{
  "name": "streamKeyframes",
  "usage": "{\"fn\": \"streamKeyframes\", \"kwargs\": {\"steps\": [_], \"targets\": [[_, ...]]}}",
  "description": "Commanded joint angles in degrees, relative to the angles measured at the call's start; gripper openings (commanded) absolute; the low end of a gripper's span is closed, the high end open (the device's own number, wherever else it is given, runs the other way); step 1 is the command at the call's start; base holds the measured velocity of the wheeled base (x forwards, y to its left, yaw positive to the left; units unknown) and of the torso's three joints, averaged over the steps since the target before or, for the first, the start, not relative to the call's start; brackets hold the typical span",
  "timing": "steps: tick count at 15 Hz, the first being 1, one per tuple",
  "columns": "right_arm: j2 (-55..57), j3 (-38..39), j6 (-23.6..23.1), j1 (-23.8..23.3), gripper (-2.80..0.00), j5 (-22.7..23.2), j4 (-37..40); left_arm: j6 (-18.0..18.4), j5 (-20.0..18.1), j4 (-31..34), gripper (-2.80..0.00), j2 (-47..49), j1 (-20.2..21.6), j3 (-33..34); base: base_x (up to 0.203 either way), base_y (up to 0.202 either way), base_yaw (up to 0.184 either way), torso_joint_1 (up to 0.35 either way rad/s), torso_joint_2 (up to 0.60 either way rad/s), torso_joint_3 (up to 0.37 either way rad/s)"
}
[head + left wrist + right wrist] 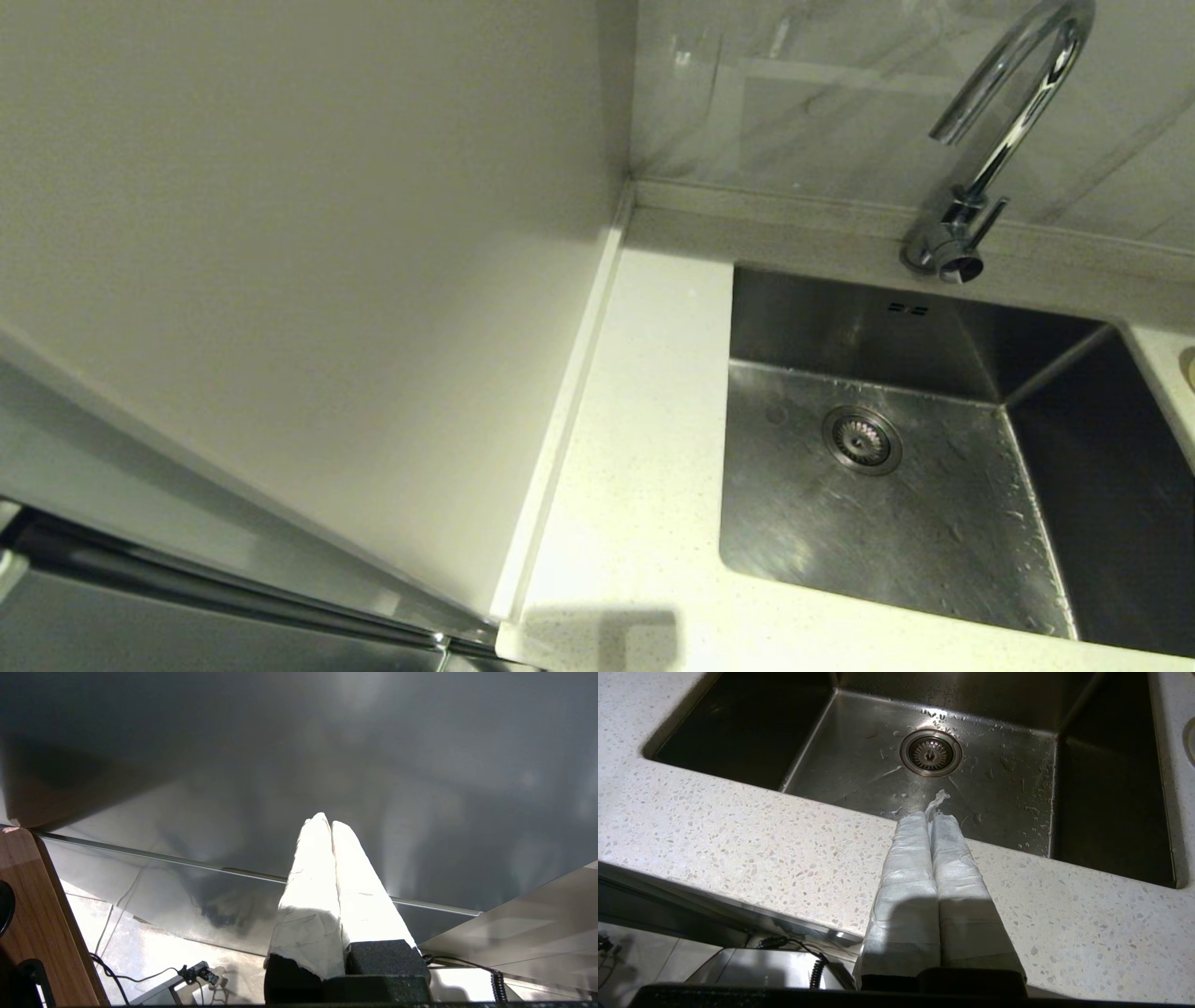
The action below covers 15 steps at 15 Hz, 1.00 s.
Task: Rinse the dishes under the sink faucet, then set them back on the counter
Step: Put a bowl into the sink
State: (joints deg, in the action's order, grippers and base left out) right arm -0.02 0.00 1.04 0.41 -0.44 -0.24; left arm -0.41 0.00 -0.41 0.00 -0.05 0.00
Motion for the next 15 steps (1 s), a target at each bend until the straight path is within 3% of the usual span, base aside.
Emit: {"fn": "streamKeyframes", "kwargs": {"steps": [1,15], "targets": [[0.02,0.00,-0.03,0.02,-2.80,0.00,-0.02,-0.02,0.00,-0.02,-2.80,-0.01,-0.03,0.18,0.000,0.000,0.000,0.000,0.00,0.000],[0.02,0.00,0.60,0.02,-2.80,-0.70,-0.11,-0.02,0.00,-0.02,-2.80,0.00,0.05,0.18,0.000,0.000,0.000,0.000,0.00,0.000]]}}
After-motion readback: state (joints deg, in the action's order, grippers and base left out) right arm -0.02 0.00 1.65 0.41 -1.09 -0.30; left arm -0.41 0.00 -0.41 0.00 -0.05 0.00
